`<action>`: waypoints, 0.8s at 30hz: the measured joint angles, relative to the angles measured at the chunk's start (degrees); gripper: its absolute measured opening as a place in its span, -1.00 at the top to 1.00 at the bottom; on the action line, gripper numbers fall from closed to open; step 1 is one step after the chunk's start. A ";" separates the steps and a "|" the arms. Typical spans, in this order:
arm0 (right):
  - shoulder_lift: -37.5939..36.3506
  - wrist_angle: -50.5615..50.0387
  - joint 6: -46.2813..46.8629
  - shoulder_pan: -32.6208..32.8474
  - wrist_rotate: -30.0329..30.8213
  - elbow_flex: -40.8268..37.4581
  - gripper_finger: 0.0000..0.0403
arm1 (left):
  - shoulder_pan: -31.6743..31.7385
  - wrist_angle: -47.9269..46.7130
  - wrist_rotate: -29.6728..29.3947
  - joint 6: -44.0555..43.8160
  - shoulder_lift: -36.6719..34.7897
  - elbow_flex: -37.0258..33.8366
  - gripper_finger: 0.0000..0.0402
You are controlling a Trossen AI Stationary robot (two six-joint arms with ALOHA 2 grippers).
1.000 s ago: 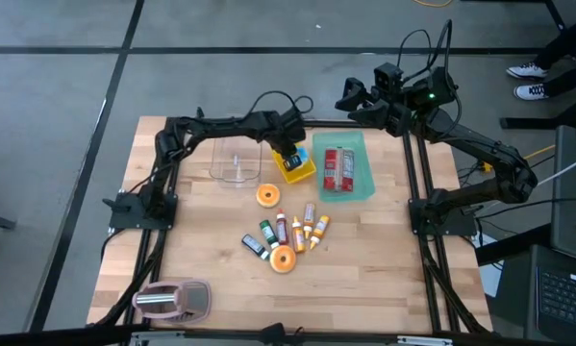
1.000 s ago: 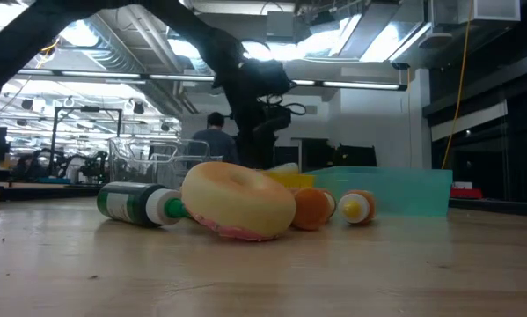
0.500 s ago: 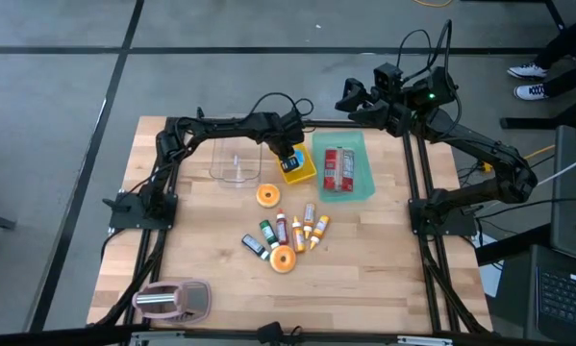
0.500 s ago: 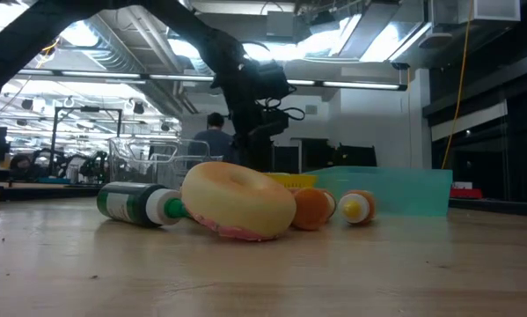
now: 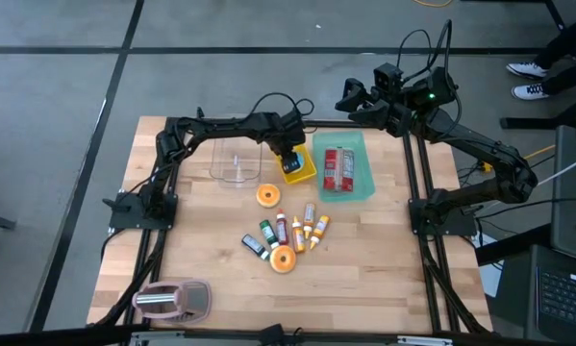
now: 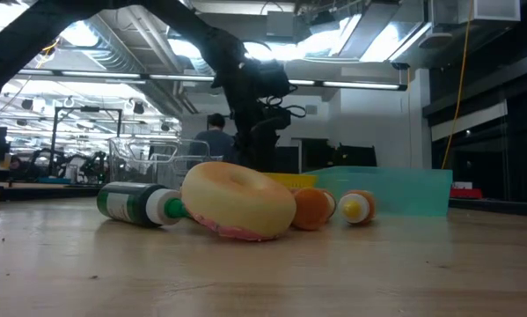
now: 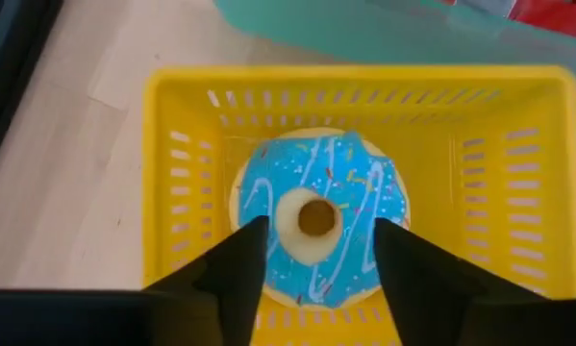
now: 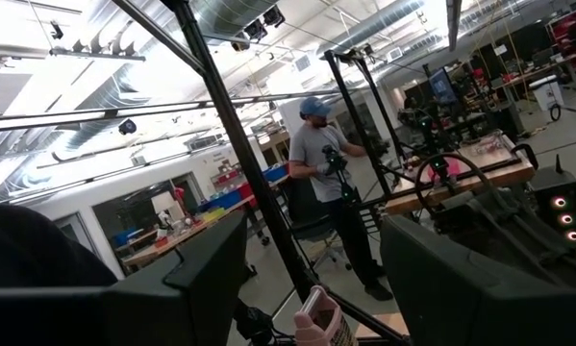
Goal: Pick & Place Food Item
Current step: Put the bottom yellow donut into the yellow bin
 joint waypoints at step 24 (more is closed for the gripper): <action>0.00 0.31 -2.74 0.00 -1.71 0.00 -0.18 | -19.25 -28.77 3.81 -7.96 -15.36 17.23 0.01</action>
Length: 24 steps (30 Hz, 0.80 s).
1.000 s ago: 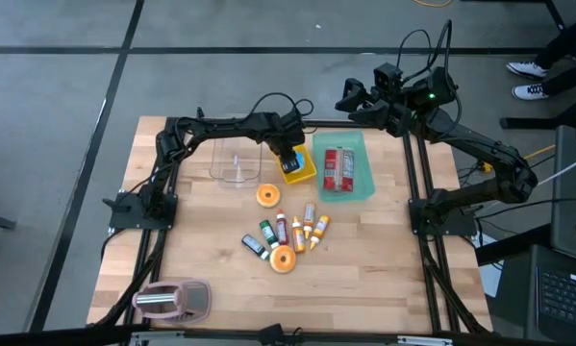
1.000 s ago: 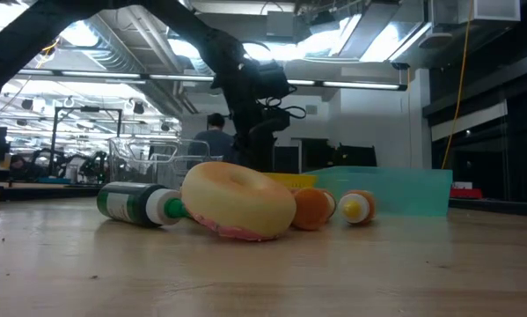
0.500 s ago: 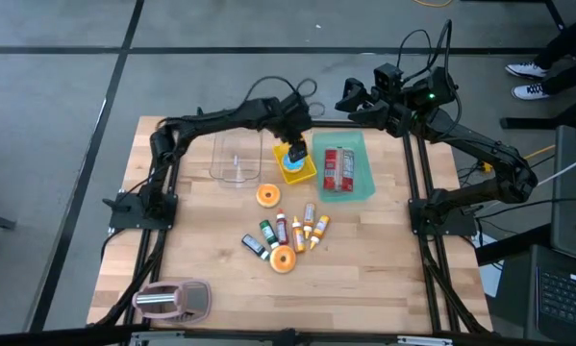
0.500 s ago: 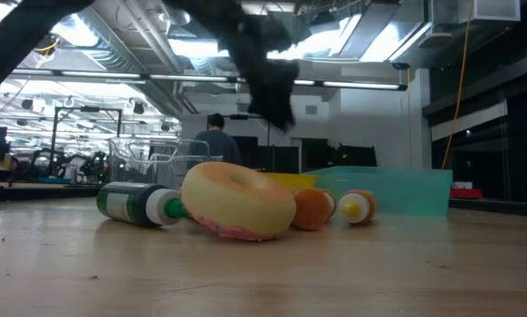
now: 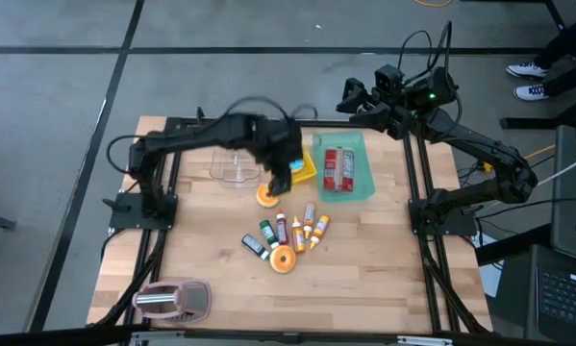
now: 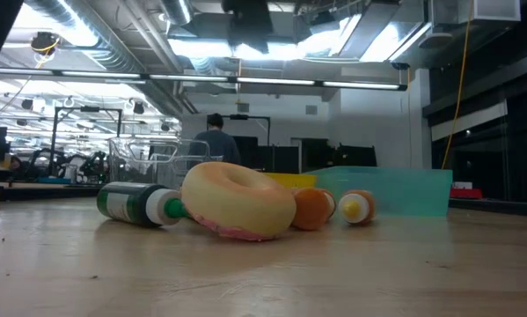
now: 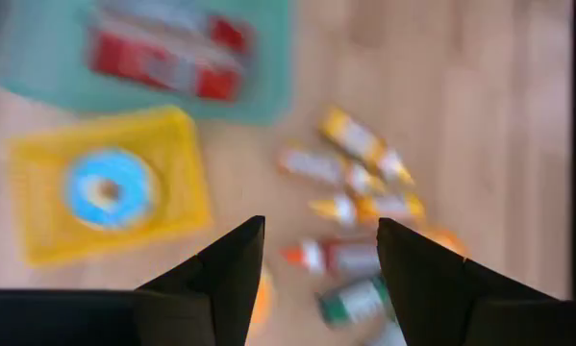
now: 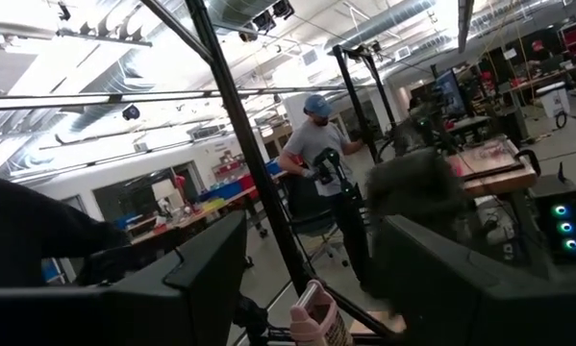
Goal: Pick & Place Food Item
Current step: Put the bottom yellow donut into the yellow bin
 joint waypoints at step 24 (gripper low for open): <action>0.00 -1.15 1.47 0.00 -7.04 0.00 -0.18 | -22.40 23.92 -11.94 -46.50 1.83 -24.04 0.01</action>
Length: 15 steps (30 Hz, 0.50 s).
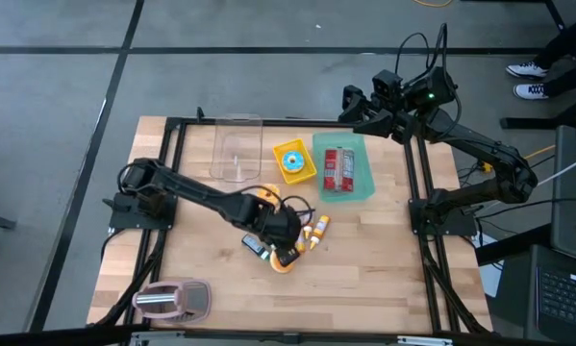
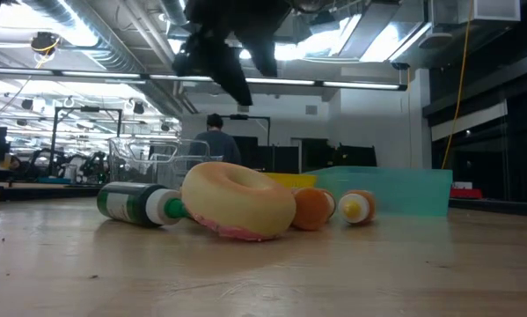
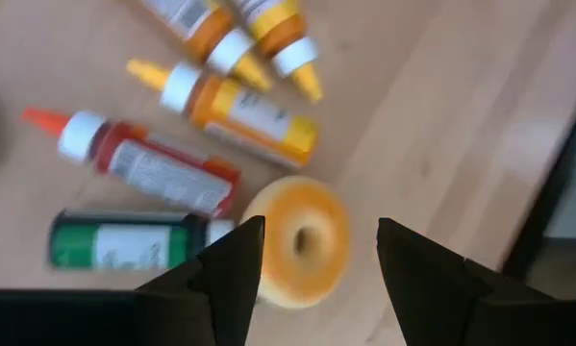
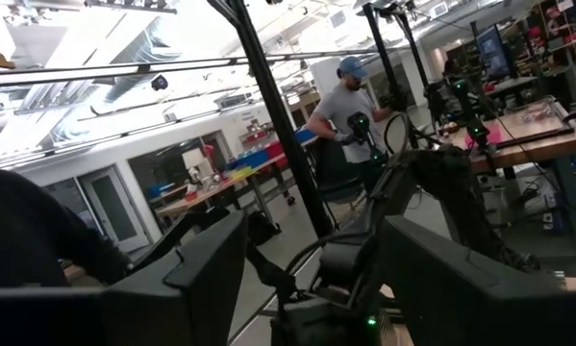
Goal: Pick & Place Food Item
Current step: Put the bottom yellow donut into the yellow bin
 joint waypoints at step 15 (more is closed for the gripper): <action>0.00 -1.52 3.08 1.12 0.00 0.00 -0.18 | -2.18 -3.26 -0.96 -6.98 7.53 0.07 0.01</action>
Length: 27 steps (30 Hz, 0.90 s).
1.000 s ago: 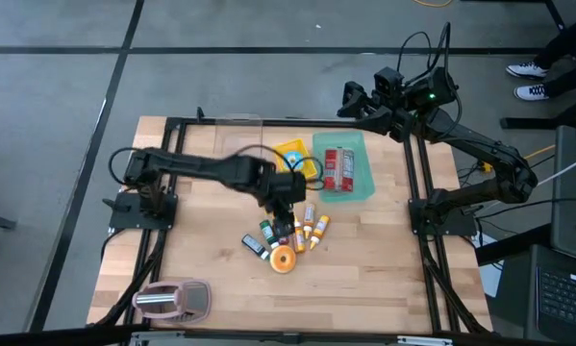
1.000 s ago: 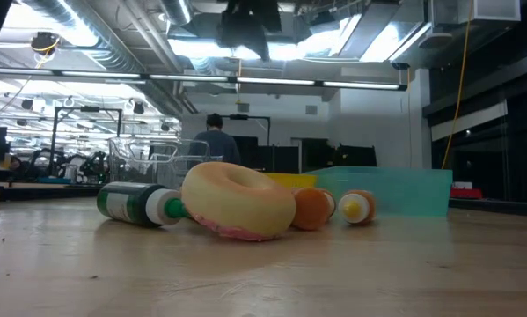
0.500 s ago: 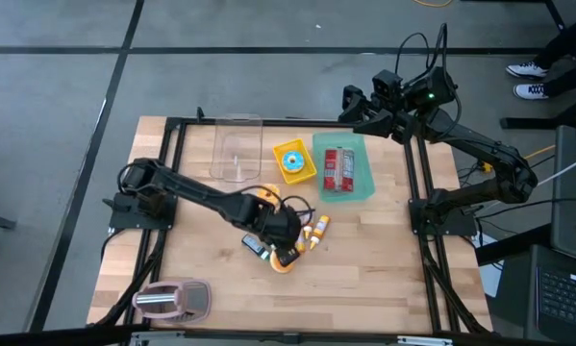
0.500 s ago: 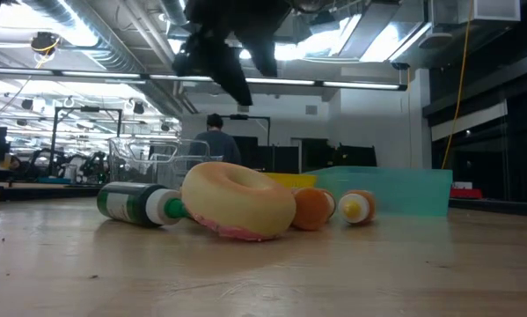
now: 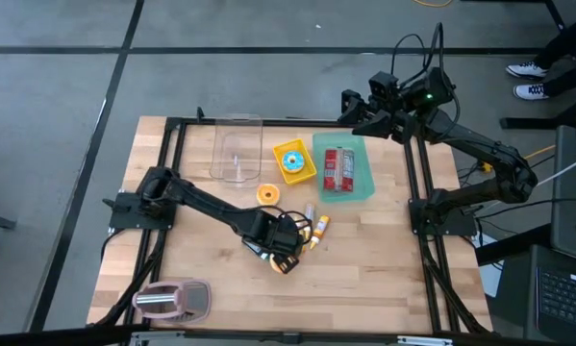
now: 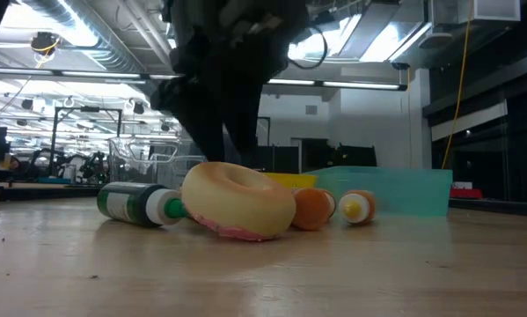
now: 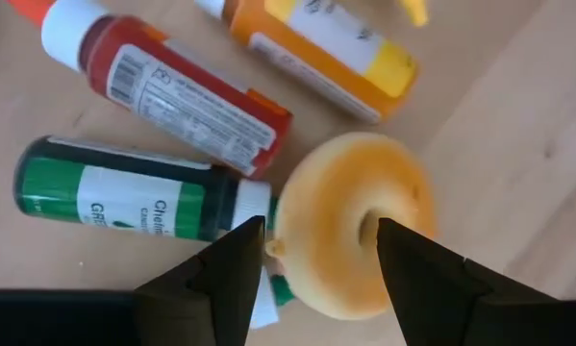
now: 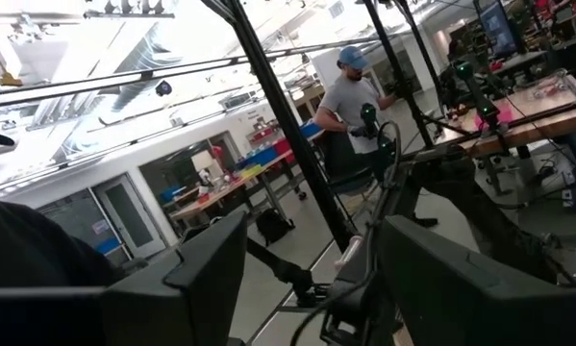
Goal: Pick & Place Food Item
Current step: Put the bottom yellow donut into the yellow bin
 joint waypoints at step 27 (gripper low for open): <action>0.00 -2.32 -2.03 3.97 2.84 0.00 -0.18 | 0.39 0.09 7.35 1.58 5.46 0.02 0.39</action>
